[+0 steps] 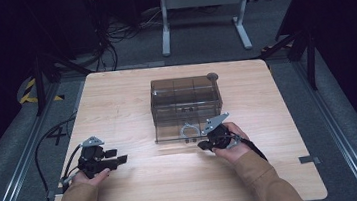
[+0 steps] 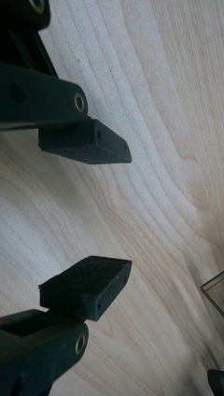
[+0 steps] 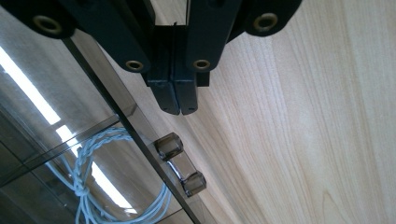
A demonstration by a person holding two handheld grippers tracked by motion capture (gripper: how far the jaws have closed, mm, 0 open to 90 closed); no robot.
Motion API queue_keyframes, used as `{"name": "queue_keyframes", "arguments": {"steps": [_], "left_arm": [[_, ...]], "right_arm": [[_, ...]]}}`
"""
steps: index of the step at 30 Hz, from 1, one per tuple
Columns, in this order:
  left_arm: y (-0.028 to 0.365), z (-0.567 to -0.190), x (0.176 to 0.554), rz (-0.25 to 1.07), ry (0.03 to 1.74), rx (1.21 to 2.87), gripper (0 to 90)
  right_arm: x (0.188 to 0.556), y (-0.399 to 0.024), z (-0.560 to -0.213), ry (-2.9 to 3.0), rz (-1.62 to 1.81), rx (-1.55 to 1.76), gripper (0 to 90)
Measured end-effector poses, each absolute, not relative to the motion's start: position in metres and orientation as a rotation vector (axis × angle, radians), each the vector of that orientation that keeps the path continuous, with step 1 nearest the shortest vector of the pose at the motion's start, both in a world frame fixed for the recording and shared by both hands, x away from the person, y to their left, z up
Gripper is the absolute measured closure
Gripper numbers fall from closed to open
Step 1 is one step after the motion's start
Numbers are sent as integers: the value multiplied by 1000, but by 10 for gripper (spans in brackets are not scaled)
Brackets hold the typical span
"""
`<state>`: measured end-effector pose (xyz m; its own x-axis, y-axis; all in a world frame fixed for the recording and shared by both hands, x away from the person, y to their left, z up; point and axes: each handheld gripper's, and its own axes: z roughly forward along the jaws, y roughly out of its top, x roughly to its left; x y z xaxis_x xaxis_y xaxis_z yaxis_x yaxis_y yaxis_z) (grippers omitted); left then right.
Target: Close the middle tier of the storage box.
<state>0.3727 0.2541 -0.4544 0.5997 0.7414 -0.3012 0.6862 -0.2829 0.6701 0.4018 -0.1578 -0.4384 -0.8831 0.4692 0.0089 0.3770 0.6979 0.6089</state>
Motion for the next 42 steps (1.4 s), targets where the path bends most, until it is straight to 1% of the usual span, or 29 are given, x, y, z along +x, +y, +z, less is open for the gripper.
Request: {"name": "queue_keyframes", "arguments": {"steps": [10, 42], "left_arm": [[259, -455, 368, 94, 1141, 2016, 431], [262, -455, 366, 94, 1147, 2007, 431]], "right_arm": [[407, -154, -449, 2758, 941, 678, 900], [410, -152, -451, 2697, 1084, 715, 900]]}}
